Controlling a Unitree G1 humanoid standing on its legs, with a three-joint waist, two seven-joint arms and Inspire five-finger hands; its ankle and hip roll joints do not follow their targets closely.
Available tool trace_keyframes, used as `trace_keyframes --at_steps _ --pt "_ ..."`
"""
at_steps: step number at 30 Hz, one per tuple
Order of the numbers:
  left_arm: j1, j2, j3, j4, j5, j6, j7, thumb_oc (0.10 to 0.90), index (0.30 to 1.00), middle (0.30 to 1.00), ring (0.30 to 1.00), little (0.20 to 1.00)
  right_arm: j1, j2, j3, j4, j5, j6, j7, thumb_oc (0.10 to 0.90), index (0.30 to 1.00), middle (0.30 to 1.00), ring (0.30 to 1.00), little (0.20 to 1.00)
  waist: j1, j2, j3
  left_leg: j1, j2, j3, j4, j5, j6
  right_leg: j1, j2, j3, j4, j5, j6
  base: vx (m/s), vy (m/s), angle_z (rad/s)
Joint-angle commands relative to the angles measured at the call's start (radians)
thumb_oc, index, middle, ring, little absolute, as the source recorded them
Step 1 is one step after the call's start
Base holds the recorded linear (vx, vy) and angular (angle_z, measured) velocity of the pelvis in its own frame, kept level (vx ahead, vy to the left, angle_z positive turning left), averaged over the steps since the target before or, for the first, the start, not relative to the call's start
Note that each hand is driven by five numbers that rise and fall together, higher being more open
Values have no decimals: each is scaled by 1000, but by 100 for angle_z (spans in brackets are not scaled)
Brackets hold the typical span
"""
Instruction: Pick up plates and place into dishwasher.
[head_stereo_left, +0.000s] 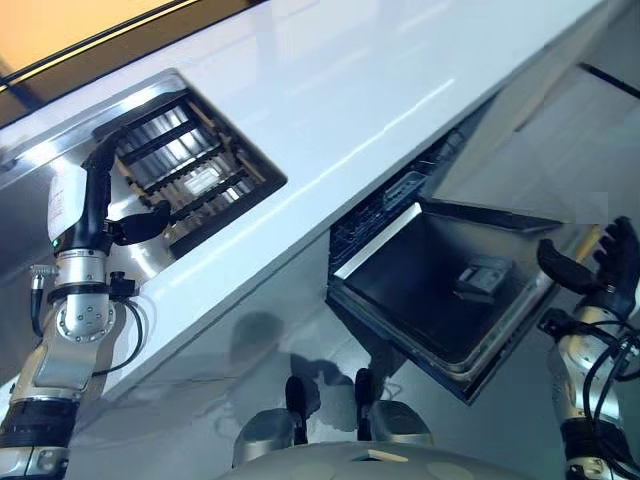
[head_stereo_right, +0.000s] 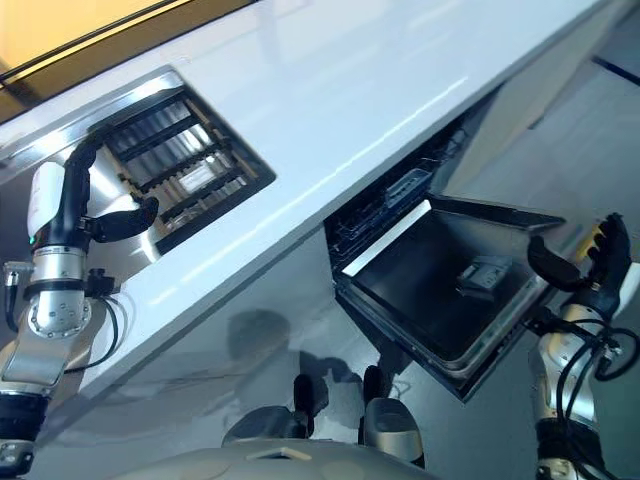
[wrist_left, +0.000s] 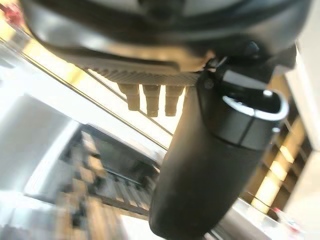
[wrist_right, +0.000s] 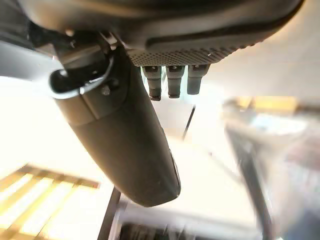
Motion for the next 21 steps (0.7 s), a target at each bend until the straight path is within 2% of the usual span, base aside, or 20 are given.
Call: trace_keyframes --at_steps 1,3,6,11,13,15,18,21 --pt "-78 23 56 36 -49 -46 51 800 900 900 900 900 -27 -102 -55 10 19 -33 -50 800 900 900 900 900 -16 24 -91 -17 -61 27 70 -163 49 -54 47 -29 177 -168 48 -26 -37 -23" --pt "-93 27 45 53 -48 -49 60 800 900 900 900 900 -23 -101 -67 67 46 -26 -77 800 900 900 900 900 -21 26 -93 -18 -61 34 74 -168 49 -58 49 -24 177 -168 50 -20 -58 -23" --pt "-115 35 27 55 -71 -36 64 800 900 900 900 900 -27 -84 -69 127 165 -34 -77 800 900 900 900 900 -22 32 -88 -21 -59 38 86 -173 49 -61 50 -22 182 -168 50 4 -84 -12" --pt "-175 27 -11 77 -193 -33 46 800 900 900 900 900 -73 -53 -36 226 413 -59 21 800 900 900 900 900 -15 52 -61 -61 -57 31 128 -175 43 -92 43 -29 224 -187 39 -25 -98 -3" --pt "-219 27 -23 82 -291 -48 25 800 900 900 900 900 -114 -65 -16 262 505 -42 67 800 900 900 900 900 -9 65 -31 -97 -57 21 150 -173 39 -124 36 -36 256 -200 29 -148 -86 2" --pt "-262 18 -33 82 -421 -90 -9 800 900 900 900 900 -169 -77 9 293 622 -19 147 800 900 900 900 900 -1 80 4 -142 -57 10 177 -171 34 -163 28 -43 293 -215 16 -183 -86 8" --pt "-317 -23 -22 65 -627 -190 -128 800 900 900 900 900 -245 -85 47 338 750 2 258 800 900 900 900 900 18 104 61 -228 -62 0 257 -177 29 -233 8 -63 369 -243 -9 -180 -72 22" --pt "-347 -36 -16 48 -722 -231 -183 800 900 900 900 900 -295 -95 73 377 807 16 329 800 900 900 900 900 33 121 99 -299 -68 -9 334 -185 26 -293 -7 -81 443 -260 -28 -102 -47 13"
